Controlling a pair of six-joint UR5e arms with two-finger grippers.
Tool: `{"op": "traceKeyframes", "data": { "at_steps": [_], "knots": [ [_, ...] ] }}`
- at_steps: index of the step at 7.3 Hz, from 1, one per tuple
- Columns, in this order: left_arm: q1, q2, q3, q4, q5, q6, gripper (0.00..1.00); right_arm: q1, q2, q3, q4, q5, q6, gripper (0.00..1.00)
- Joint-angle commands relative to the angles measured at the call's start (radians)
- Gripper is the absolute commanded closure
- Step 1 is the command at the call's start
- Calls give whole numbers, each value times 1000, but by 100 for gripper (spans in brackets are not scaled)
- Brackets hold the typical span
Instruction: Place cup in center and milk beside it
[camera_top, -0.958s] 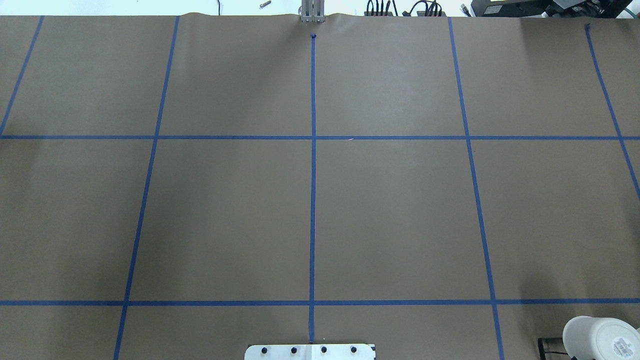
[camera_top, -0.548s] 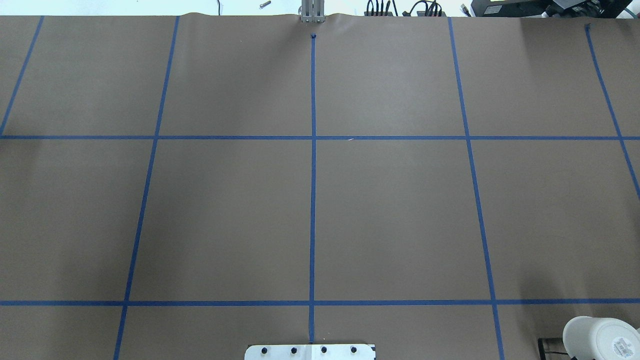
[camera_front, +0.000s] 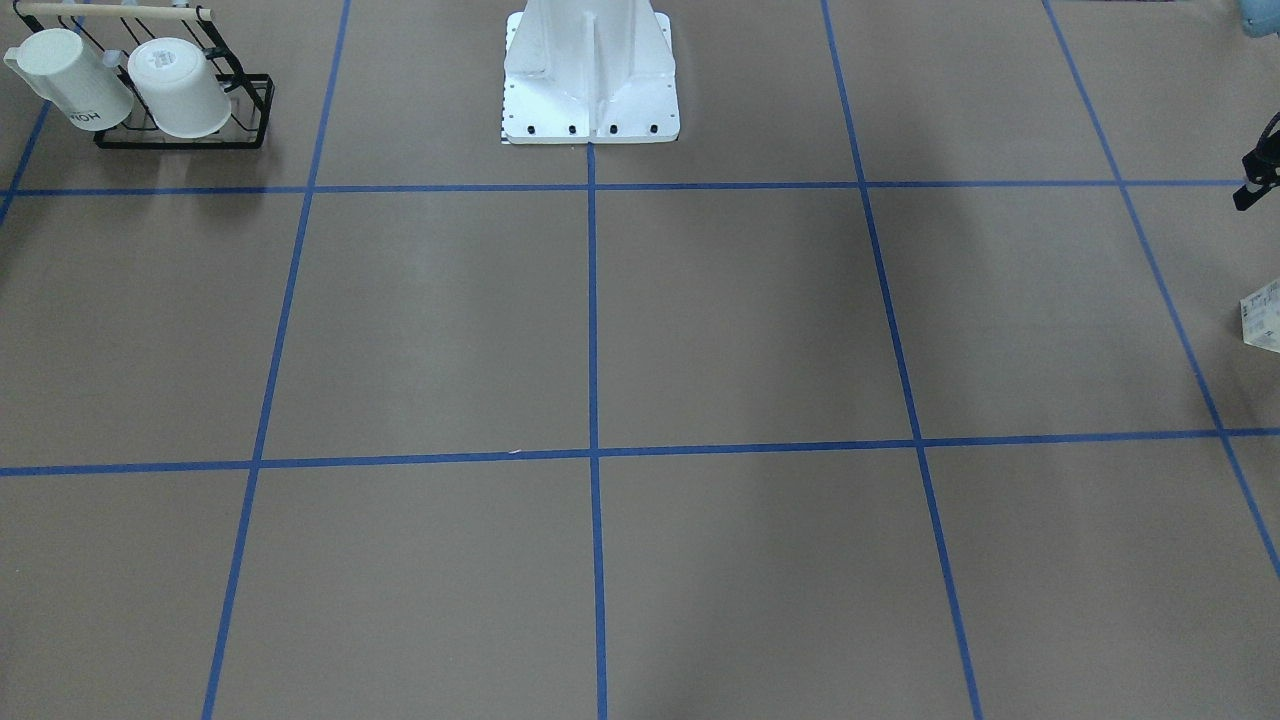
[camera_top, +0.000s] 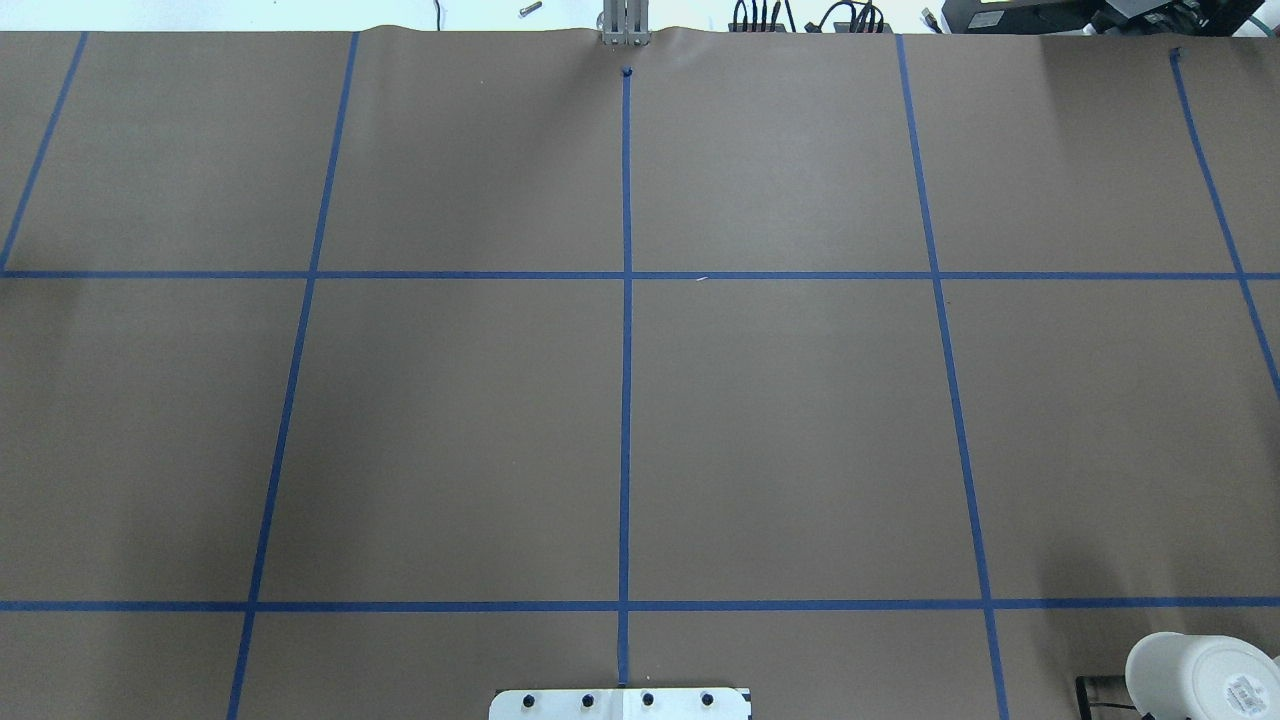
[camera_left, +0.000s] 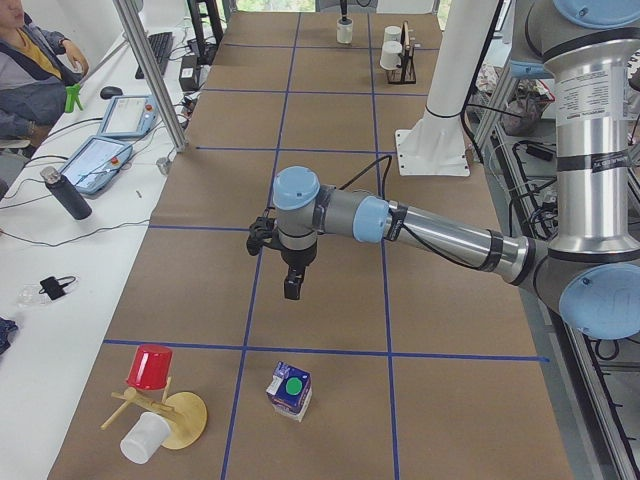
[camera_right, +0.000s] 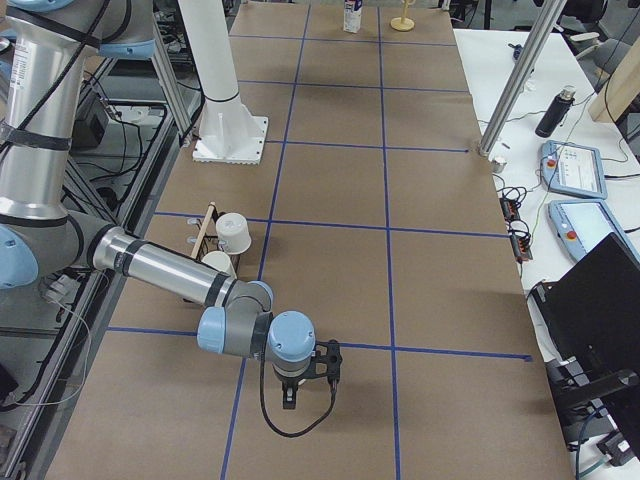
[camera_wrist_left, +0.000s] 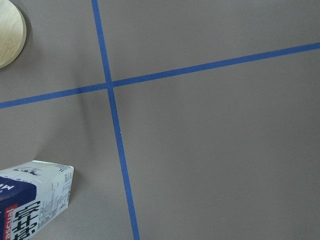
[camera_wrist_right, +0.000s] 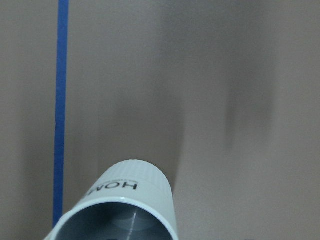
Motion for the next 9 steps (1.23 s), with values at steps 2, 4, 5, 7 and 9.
{"op": "traceKeyframes", "data": {
  "at_steps": [2, 4, 5, 7, 9],
  "knots": [
    [-2, 1, -8, 0, 0, 0, 2, -8, 2, -1, 0, 3, 7, 86],
    [-1, 1, -8, 0, 0, 0, 2, -8, 6, 4, -1, 7, 8, 100],
    [-2, 1, -10, 0, 0, 0, 2, -8, 19, 2, -1, 7, 8, 100],
    [-2, 2, -10, 0, 0, 0, 2, -2, 10, 139, -22, 29, 11, 100],
    [-2, 7, -22, 0, 0, 0, 2, -39, 105, 244, -76, 39, 94, 100]
  ]
}}
